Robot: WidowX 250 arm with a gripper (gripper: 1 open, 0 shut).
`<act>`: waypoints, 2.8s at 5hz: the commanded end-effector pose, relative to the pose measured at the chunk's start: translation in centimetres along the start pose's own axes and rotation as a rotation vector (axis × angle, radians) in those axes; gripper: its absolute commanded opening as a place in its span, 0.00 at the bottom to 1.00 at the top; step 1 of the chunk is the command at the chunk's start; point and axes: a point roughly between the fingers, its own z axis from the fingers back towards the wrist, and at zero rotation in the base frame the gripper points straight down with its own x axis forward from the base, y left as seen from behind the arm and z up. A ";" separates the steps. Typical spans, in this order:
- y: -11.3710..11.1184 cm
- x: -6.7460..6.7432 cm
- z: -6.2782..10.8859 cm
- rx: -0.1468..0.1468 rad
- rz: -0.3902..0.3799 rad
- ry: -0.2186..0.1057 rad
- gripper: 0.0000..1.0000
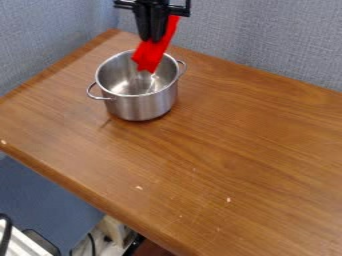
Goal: Put the red object in the metal pot
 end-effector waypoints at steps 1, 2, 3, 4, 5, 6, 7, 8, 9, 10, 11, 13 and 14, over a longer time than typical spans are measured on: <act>1.9 -1.0 2.3 0.027 0.058 -0.087 0.00; 2.7 -1.2 1.7 0.048 0.098 -0.080 0.00; 3.4 -1.0 0.2 0.057 0.120 -0.048 0.00; 3.7 -0.7 -1.1 0.061 0.132 -0.020 0.00; 3.7 -0.8 -2.7 0.070 0.136 0.010 0.00; 3.6 -1.0 -3.6 0.078 0.130 0.017 0.00; 3.5 -1.0 -3.5 0.071 0.134 0.014 0.00; 3.5 -1.0 -3.4 0.066 0.139 0.012 1.00; 3.4 -0.9 -3.4 0.063 0.141 0.012 1.00; 3.3 -0.8 -3.6 0.056 0.150 0.015 1.00; 3.3 -0.8 -4.0 0.048 0.163 0.017 1.00; 3.3 -0.6 -4.6 0.035 0.183 0.022 1.00; 3.2 -0.5 -4.7 0.031 0.189 0.022 1.00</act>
